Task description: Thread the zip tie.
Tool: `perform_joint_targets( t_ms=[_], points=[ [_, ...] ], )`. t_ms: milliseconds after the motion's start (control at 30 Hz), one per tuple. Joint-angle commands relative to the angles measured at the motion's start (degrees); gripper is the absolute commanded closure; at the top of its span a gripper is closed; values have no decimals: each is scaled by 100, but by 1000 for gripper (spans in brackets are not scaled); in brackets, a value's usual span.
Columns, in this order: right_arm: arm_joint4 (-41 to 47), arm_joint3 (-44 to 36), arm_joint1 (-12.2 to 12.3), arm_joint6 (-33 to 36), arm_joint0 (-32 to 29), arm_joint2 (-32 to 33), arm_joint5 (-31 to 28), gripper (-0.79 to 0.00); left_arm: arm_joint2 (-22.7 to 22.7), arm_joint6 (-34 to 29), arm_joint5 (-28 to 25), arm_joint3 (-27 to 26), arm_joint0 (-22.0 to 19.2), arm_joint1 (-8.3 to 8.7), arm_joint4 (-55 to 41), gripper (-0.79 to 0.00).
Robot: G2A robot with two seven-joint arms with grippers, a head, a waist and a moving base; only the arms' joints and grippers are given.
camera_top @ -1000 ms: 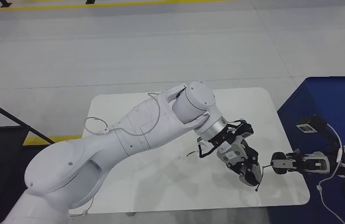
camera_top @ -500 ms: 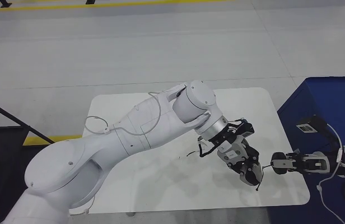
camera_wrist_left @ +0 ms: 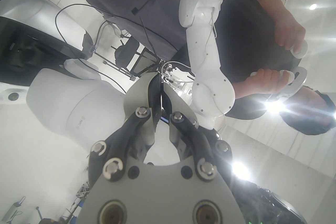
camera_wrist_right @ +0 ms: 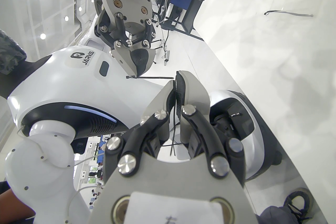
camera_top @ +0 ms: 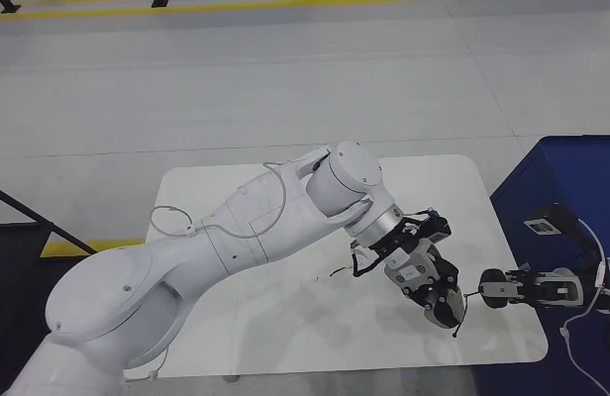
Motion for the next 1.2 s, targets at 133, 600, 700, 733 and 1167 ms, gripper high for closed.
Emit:
perform_joint_targets(
  t_ms=[133,600,700,733,1167],
  points=[
    [0,0,0,0,0,0,0,0,0,31,31,32,57,-20,-49,0],
    [0,0,0,0,0,0,0,0,0,0,0,120,2,-77,-5,0],
    [0,0,0,0,0,0,0,0,0,-16,-16,139,12,-80,-28,0],
    [0,0,0,0,0,0,0,0,0,-28,-28,143,8,-80,-36,0],
    [0,0,0,0,0,0,0,0,0,-62,-62,157,78,-25,-147,0]
  ],
)
